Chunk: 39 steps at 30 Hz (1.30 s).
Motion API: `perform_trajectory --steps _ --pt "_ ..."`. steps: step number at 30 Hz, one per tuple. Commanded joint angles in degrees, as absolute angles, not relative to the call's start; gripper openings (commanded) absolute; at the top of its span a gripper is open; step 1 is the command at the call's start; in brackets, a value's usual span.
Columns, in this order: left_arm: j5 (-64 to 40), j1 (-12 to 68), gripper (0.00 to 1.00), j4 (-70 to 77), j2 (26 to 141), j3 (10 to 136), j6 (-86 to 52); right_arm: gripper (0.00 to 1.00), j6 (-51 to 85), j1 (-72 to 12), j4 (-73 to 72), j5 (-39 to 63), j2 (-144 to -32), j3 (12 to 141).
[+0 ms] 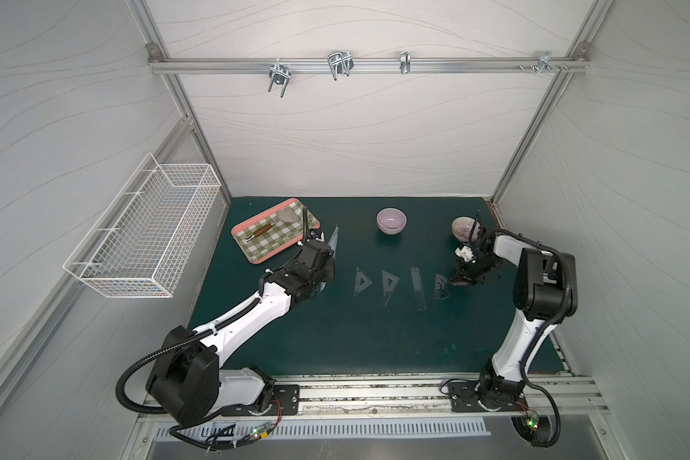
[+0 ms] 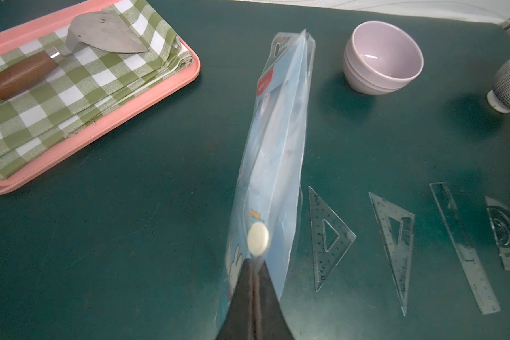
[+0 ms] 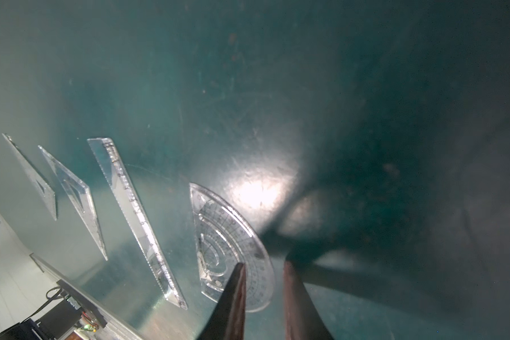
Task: Open the ruler set and take out the ruler
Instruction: Place the ruler at the center of the board, then place the ruler set bag at the center of the board.
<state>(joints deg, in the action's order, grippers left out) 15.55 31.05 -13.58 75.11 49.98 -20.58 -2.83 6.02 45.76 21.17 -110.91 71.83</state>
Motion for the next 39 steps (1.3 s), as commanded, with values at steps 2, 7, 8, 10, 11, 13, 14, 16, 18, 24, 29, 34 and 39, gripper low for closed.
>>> perform_trajectory --steps 2,7,8,10,11,13,14,16,18,24,29,34,39 --pt "12.0 29.1 0.0 -8.7 75.3 49.0 -21.0 0.39 -2.8 6.0 46.3 18.5 -108.9 71.7" --pt "1.0 24.1 0.0 -2.5 75.1 45.5 -24.3 0.48 -2.6 4.3 47.8 17.0 -106.1 72.8" --pt "-1.8 22.8 0.0 -1.3 75.1 45.0 -25.0 0.52 -2.4 3.9 48.2 16.6 -105.4 73.2" --pt "-7.2 20.6 0.0 0.9 75.3 44.2 -26.4 0.6 -2.2 2.8 48.8 15.9 -104.1 73.9" --pt "-9.7 19.6 0.0 2.0 75.5 43.9 -27.2 0.64 -2.0 2.3 49.3 15.7 -103.4 74.3" --pt "-14.6 17.7 0.0 4.5 76.1 43.0 -29.2 0.83 -2.1 1.3 50.2 14.9 -102.4 75.2" --pt "-16.6 16.9 0.0 5.8 76.4 42.6 -30.1 0.95 -2.1 0.8 50.5 14.6 -101.9 75.5" --pt "-21.1 15.3 0.0 8.3 77.2 41.8 -31.9 0.99 -2.1 0.1 51.1 14.2 -100.6 76.2" --pt "-25.7 13.8 0.0 11.7 78.2 40.9 -34.1 0.99 -1.8 -0.3 51.2 13.9 -99.0 76.3" --pt "-37.1 8.8 0.0 25.3 83.2 37.6 -43.3 0.99 -1.4 -2.0 50.6 13.5 -93.0 76.2" --pt "-41.7 6.5 0.0 29.6 88.7 37.0 -47.0 0.99 -0.9 -2.5 50.4 13.4 -89.4 76.0" --pt "-40.6 5.6 0.0 22.0 89.9 37.4 -43.9 0.99 -1.0 -2.9 50.8 12.5 -87.6 75.9" --pt "-30.7 5.6 0.05 3.7 86.1 40.3 -34.5 0.99 -0.8 -3.7 51.2 11.3 -86.4 76.0"
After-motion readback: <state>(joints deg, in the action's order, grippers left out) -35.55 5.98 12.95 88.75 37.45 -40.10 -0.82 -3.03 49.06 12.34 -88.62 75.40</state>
